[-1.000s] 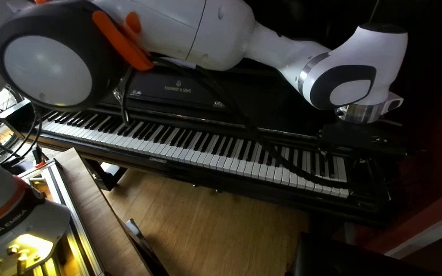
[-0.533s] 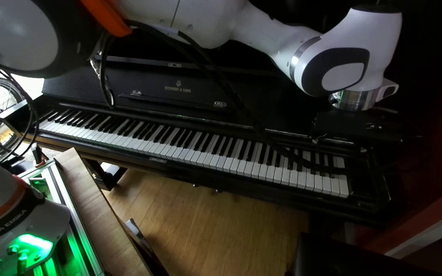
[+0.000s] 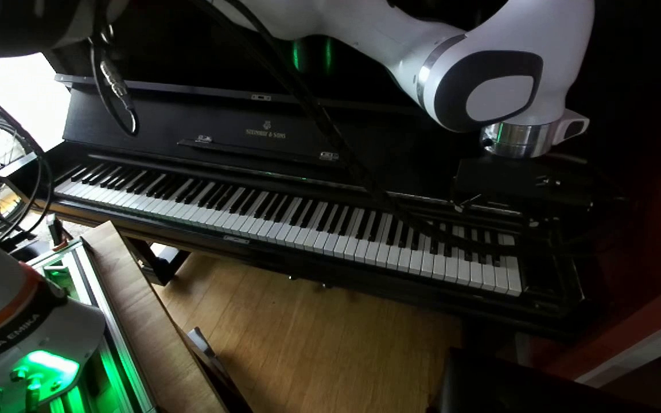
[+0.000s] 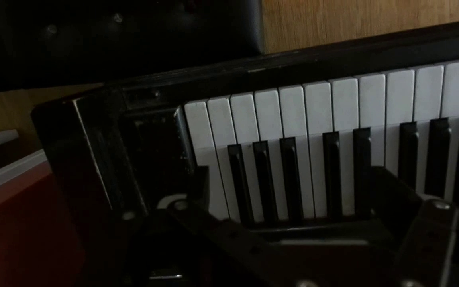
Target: Push down on the third keyboard key from the right
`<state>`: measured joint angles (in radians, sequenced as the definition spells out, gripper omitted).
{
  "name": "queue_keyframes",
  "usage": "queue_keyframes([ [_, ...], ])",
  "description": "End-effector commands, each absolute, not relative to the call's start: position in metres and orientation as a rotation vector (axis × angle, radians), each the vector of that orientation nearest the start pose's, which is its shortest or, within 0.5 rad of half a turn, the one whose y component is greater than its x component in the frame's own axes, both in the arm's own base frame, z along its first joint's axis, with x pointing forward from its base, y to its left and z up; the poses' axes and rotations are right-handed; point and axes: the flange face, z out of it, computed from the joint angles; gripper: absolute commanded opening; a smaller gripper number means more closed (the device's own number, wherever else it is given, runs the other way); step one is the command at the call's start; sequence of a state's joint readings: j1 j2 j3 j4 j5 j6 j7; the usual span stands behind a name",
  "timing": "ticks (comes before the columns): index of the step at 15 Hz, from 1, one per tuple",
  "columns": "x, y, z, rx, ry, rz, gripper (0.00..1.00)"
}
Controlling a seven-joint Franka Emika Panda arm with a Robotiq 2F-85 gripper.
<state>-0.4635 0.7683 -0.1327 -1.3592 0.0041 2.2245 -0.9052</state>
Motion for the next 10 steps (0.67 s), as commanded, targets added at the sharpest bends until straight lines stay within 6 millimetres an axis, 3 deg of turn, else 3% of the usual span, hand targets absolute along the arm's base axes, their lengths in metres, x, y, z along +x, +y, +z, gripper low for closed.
queue_keyframes([
  [1,0.606,-0.394,0.287,-3.253,-0.541,-0.014,1.0],
  [6,0.587,-0.393,0.299,-3.26,-0.485,-0.014,1.0],
  [7,0.602,-0.399,0.296,-3.245,-0.516,-0.022,1.0],
  [10,0.596,-0.397,0.301,-3.243,-0.502,-0.02,1.0],
])
